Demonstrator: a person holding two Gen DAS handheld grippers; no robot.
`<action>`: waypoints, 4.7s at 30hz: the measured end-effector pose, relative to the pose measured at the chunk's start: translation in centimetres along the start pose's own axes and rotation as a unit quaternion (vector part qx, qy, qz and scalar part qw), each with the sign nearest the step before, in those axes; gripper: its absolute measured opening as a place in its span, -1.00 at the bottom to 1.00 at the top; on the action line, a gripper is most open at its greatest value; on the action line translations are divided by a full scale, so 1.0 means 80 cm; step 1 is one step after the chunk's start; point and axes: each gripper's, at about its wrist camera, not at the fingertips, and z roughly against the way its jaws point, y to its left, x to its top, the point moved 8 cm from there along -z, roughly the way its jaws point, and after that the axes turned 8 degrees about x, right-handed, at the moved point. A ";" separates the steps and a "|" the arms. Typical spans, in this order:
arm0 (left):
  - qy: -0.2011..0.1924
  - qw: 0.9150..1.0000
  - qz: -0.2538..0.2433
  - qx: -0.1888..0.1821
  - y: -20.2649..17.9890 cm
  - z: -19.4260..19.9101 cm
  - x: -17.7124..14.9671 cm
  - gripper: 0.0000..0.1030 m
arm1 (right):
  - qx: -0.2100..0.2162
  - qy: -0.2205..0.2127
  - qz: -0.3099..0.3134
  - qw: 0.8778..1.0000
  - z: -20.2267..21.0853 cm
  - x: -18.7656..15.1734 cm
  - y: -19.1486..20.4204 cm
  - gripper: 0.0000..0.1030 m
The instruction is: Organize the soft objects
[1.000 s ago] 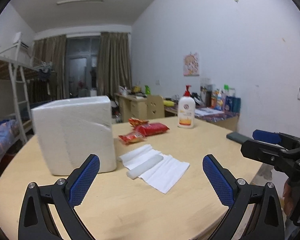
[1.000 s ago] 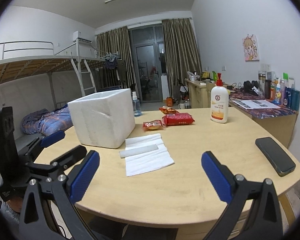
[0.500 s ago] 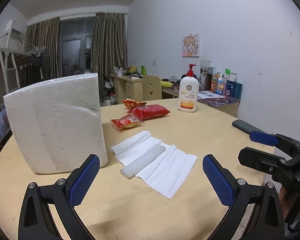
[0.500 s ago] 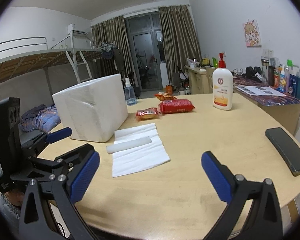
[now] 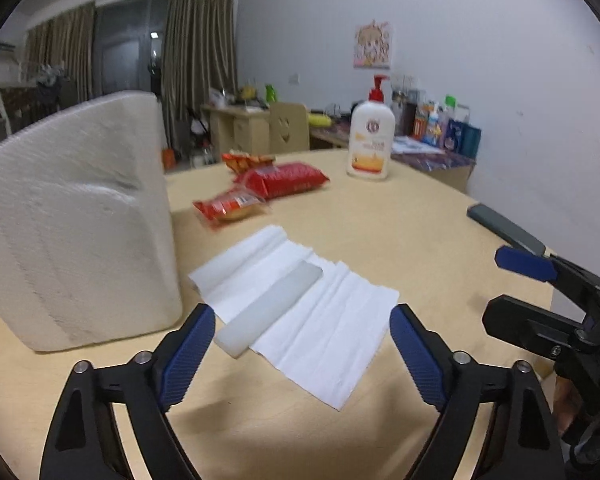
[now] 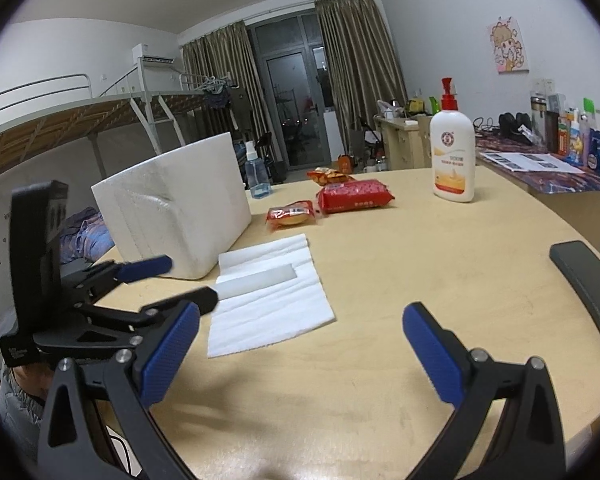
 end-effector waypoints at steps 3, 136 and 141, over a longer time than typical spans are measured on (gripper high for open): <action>0.034 0.999 -0.001 -0.006 -0.003 -0.016 -0.005 0.49 | 0.004 0.003 0.001 1.000 -0.005 0.002 -0.002 1.00; 0.132 0.988 -0.061 -0.054 0.018 0.003 -0.073 -0.48 | 0.021 0.071 0.039 0.996 -0.060 0.006 0.043 1.00; 0.136 0.988 -0.060 -0.039 0.030 0.001 -0.073 -0.63 | 0.022 0.074 0.041 0.996 -0.062 0.005 0.046 0.99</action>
